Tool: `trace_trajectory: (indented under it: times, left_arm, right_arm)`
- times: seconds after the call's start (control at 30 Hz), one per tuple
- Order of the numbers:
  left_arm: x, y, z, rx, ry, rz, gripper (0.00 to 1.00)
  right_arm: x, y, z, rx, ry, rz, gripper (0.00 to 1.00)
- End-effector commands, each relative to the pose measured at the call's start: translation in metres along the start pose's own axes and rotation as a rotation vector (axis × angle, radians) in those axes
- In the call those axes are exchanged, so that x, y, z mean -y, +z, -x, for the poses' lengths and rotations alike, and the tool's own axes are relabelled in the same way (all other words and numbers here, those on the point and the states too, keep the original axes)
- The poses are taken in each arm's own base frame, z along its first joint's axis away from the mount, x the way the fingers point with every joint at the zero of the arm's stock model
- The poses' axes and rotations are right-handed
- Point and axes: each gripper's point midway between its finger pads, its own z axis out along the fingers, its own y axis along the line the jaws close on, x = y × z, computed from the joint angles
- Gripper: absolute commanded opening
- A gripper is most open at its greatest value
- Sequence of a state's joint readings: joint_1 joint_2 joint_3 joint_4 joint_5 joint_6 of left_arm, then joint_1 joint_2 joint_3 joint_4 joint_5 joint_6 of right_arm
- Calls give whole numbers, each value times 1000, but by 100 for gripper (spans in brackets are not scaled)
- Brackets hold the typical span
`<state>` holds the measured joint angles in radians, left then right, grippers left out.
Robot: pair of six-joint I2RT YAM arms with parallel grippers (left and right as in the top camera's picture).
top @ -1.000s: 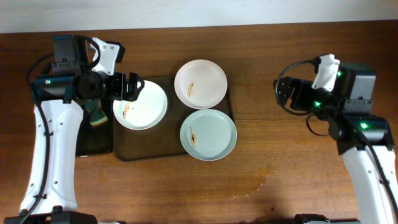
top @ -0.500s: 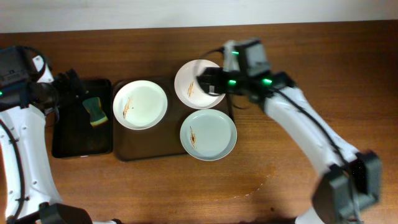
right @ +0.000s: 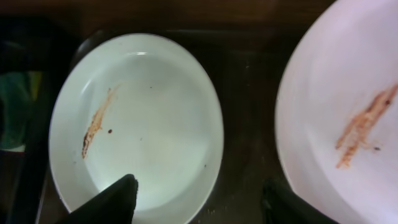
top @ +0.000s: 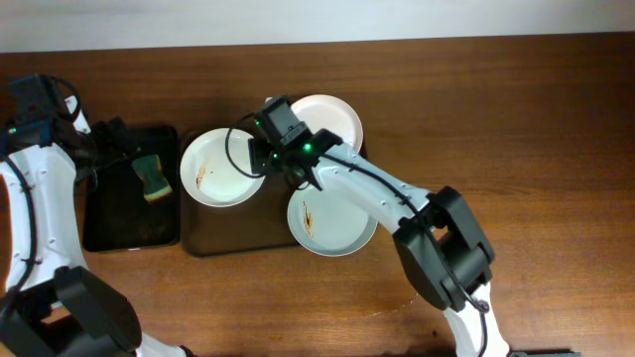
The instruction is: Clean dirty plates on tray and stack at the side
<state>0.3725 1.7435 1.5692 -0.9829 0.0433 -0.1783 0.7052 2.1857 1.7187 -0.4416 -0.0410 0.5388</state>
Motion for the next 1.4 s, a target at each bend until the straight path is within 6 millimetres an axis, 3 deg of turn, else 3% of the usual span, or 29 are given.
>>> trace_trajectory:
  times: [0.0, 0.3, 0.47, 0.7, 0.83, 0.93, 1.17, 1.23, 1.3, 1.37]
  left_arm:
    - [-2, -2, 8, 22, 13, 12, 98]
    - [-4, -1, 7, 16, 13, 24, 98]
    - [-5, 3, 5, 5, 12, 26, 98]
    - [-9, 29, -12, -97, 9, 43, 98]
    - [-10, 40, -18, -133, 8, 48, 96]
    - [-10, 52, -19, -150, 9, 50, 77]
    - [3, 103, -17, -170, 152, -18, 76]
    - [17, 115, -22, -187, 184, -99, 72]
    - [23, 124, -25, -199, 200, -111, 59]
    - [24, 130, -28, -209, 204, -107, 58]
  right_arm:
    - [6, 19, -7, 14, 56, -69, 52]
    - [9, 57, -27, -20, 69, -44, 44]
    - [12, 63, -31, -26, 65, -54, 27]
    - [26, 71, -59, -116, 61, -113, 4]
    - [35, 52, -60, -194, 82, -150, 4]
    - [41, 41, -55, -233, 58, -179, 4]
    - [48, 36, -67, -289, 0, -203, 4]
    - [48, 36, -66, -287, 0, -201, 4]
    - [48, 36, -65, -282, 1, -200, 4]
    - [49, 36, -64, -281, 3, -200, 4]
